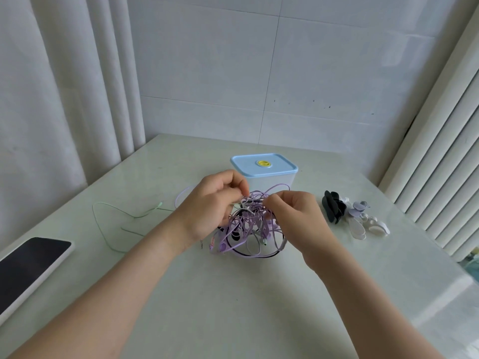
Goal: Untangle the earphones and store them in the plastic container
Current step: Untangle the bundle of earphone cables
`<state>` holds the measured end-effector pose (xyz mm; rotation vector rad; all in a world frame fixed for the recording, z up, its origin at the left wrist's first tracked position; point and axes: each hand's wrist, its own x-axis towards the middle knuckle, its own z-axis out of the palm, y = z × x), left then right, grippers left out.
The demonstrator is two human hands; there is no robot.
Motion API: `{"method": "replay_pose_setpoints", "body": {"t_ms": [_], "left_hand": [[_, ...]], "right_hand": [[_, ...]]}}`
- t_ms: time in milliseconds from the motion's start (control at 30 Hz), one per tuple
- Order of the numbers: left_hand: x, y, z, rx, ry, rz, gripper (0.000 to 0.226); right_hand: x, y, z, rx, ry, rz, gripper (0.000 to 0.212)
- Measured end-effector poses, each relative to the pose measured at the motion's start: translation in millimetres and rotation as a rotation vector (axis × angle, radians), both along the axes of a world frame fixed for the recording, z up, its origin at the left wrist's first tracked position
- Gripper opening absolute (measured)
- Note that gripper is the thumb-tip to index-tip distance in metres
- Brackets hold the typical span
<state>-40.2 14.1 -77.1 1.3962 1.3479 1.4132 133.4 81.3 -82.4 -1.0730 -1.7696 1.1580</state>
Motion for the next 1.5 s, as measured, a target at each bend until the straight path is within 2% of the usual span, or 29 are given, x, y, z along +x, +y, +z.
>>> {"method": "replay_pose_setpoints", "body": {"t_ms": [67,167,233,367,733,833,967,1167,1500], "left_hand": [[0,-1,-3,0.050,0.172,0.040,0.012],[-4,-5,-5,0.109,0.419,0.047,0.030],[-4,-6,-7,0.125,0.493,0.068,0.038],[0,0,-12,0.225,0.557,0.141,0.034],[-2,7,-19,0.347,0.540,0.189,0.007],[-2,6,-16,0.318,0.457,0.169,0.007],[-2,8,-14,0.296,0.339,0.173,0.010],[0,7,-14,0.263,0.266,0.170,0.008],[4,7,-16,0.250,0.230,0.170,0.012]], "right_hand": [[0,0,2,0.011,0.015,-0.011,0.036],[3,3,3,0.001,0.030,-0.044,0.034],[5,4,2,0.011,0.014,-0.068,0.033],[3,3,-1,0.034,-0.010,-0.056,0.030],[1,3,-6,0.085,0.037,0.004,0.016],[1,3,-5,0.067,0.038,-0.003,0.017],[3,0,-2,-0.011,0.065,0.034,0.031],[5,-2,2,-0.007,0.002,0.019,0.016],[8,6,1,-0.088,0.073,0.034,0.007]]}}
